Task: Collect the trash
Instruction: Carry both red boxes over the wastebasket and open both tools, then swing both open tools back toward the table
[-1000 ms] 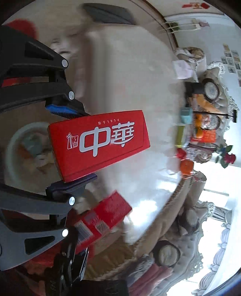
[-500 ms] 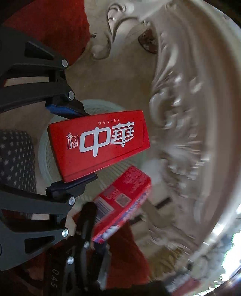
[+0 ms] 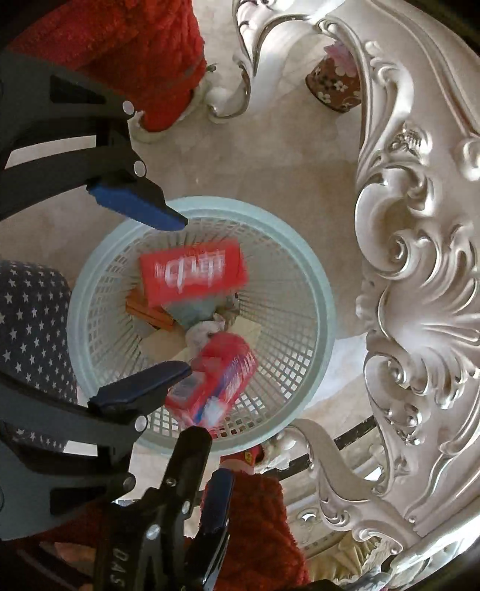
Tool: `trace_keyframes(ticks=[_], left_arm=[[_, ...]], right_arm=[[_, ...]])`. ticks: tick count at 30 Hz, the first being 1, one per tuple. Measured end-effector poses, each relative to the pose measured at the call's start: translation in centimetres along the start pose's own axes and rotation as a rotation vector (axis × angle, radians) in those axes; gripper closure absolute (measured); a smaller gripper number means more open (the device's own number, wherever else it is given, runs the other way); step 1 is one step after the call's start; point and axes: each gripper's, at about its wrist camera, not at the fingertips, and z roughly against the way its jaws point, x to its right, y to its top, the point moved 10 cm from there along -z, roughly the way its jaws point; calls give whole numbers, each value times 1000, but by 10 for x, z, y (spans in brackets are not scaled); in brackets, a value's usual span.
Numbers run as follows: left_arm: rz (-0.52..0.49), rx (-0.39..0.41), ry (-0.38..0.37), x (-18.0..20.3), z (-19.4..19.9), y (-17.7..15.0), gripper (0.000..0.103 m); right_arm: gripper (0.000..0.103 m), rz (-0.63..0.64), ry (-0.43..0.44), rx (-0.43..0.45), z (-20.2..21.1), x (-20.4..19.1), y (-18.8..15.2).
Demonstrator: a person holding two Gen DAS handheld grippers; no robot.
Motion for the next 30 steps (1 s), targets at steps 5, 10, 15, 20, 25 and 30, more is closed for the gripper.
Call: trace_keyframes(ticks=[5,10,15,20,25,30], left_arm=[[-4,11,27,-1,3,1,31],[-6,5,31,0,2,1,31],[-22,7,27,3,4,-2,31],[-44,102,-24,13,43,3,31],[-51,225,-54,11,107,27,31],[-44,319,-60,0,171,80,31]], right_arm=[[33,-33,1,1,0,6,-1],[33,-33,0,-6,-1,6,-2],[33,-34,4,-7,0,4,-2],[33,32,64,108,36,-17,4],[33,204,84,341,114,-47,25],[33,224,75,498,180,-48,77]])
